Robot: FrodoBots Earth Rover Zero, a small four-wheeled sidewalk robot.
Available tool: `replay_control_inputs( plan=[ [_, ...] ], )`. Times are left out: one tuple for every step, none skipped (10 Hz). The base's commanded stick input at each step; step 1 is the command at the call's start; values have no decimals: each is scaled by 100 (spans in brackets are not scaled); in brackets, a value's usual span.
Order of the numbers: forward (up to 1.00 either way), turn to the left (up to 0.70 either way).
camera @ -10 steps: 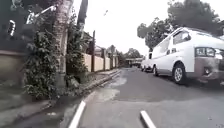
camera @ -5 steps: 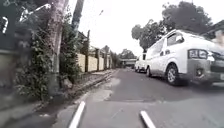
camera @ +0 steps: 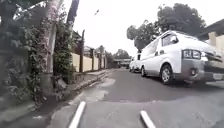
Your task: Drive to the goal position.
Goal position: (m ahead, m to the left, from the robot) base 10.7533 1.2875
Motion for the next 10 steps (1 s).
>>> replay_control_inputs(
  plan=[
    [0,-85],
    [0,-85],
    [0,-85],
    [0,-35],
    [0,0],
    [0,0],
    [0,0],
    [0,0],
    [0,0],
    [0,0]
  ],
)
